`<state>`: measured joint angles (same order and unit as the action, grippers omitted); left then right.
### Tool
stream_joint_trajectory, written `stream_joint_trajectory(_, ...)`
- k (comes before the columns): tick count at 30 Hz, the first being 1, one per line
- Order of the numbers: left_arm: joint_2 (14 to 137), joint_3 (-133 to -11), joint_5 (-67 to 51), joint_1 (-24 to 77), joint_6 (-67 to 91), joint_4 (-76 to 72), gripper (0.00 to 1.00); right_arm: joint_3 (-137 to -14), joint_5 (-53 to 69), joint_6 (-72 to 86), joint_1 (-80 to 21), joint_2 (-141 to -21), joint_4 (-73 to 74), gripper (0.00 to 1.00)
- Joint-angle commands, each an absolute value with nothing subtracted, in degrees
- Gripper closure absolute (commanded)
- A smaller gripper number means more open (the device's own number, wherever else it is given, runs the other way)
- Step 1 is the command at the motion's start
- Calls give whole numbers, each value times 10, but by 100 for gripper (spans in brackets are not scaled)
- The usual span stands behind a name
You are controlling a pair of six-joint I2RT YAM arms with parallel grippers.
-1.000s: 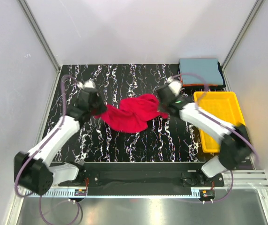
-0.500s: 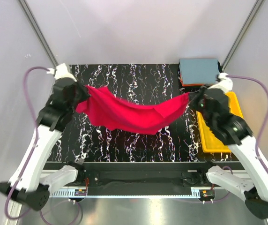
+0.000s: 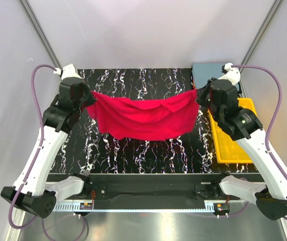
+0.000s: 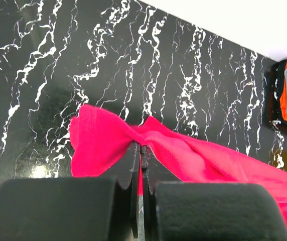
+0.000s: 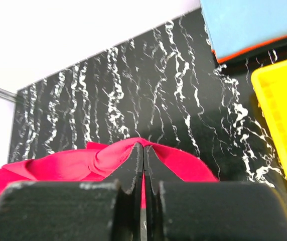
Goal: Fold and stack the t-shirts
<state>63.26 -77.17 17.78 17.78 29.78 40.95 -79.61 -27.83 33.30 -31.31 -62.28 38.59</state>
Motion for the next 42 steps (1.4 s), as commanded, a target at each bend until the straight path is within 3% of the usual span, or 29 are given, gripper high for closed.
stream_joint_trajectory(1, 594, -793, 199, 173, 290, 390, 100, -842, -284, 317, -308, -605, 366, 100)
stream_joint_trajectory(13, 423, -817, 102, 174, 359, 372, 100, -913, -262, 331, -308, -445, 371, 100)
stream_joint_trajectory(21, 390, -799, 47, 174, 384, 373, 100, -904, -391, 309, -308, -425, 352, 100)
stream_joint_trajectory(27, 475, -779, 21, 173, 368, 381, 100, -1051, -403, 191, -308, -628, 336, 100)
stream_joint_trajectory(31, 547, -756, 75, 160, 374, 389, 100, -1160, -353, 150, -283, -785, 331, 100)
stream_joint_trajectory(39, 668, -659, 141, 142, 376, 356, 100, -1112, -279, 163, -260, -1033, 269, 100)
stream_joint_trajectory(42, 728, -636, 124, 125, 384, 334, 100, -1146, -228, 175, -245, -1137, 247, 100)
